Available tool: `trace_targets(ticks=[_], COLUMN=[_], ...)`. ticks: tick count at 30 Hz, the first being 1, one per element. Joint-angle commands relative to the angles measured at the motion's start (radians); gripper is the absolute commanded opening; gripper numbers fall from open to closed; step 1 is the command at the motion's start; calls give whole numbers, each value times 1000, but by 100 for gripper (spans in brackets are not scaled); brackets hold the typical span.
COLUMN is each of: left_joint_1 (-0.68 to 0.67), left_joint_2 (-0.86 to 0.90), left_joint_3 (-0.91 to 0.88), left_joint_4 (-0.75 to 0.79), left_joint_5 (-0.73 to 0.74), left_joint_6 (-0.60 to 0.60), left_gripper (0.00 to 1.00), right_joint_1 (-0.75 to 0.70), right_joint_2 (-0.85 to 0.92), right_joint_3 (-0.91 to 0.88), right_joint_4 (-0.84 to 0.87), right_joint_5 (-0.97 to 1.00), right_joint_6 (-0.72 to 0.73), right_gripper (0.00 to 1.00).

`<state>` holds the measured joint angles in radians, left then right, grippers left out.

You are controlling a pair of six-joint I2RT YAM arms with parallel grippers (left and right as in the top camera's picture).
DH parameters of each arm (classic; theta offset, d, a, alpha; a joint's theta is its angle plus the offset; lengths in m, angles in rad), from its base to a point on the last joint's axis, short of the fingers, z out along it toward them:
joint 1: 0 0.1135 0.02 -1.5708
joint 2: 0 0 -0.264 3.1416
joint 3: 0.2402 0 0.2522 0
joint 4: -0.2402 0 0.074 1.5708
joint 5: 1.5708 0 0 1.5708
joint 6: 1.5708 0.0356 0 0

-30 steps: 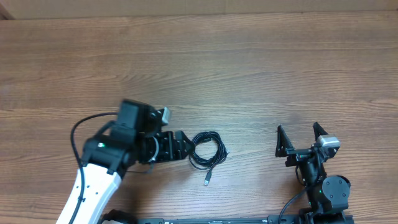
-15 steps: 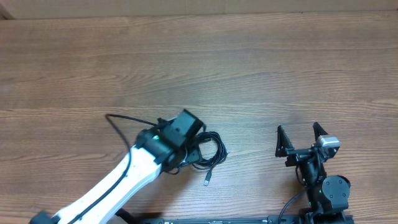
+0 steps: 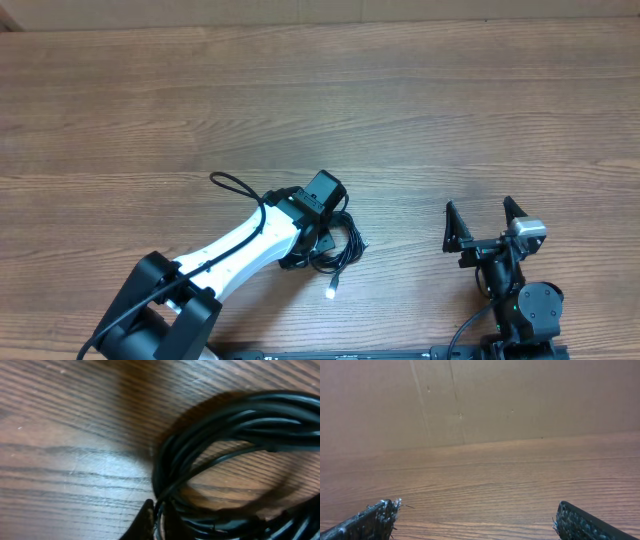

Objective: Untangle cables
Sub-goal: 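Close the left gripper on the cable coil and lift it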

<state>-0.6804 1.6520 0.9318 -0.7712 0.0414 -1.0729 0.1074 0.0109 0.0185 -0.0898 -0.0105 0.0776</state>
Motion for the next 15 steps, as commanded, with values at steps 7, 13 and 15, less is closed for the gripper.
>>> trace_targets(ticks=[7,13,15], left_joint_1=[140,327,367], left_joint_2=[-16,-72,-80], left_joint_3=[19,37,37], left_joint_4=[58,50,41], left_joint_5=[-11,166,286], left_joint_6=[-82,-121,-119], left_gripper=[4,4,4], right_joint_1=[3,3,3], right_joint_2=[-6,-6,-6], right_joint_3=[-10,-10,-10], right_joint_4=[5,5,5], right_joint_5=[10,10,10], right_joint_6=[-4,-4,-4], right_gripper=[100,100,100])
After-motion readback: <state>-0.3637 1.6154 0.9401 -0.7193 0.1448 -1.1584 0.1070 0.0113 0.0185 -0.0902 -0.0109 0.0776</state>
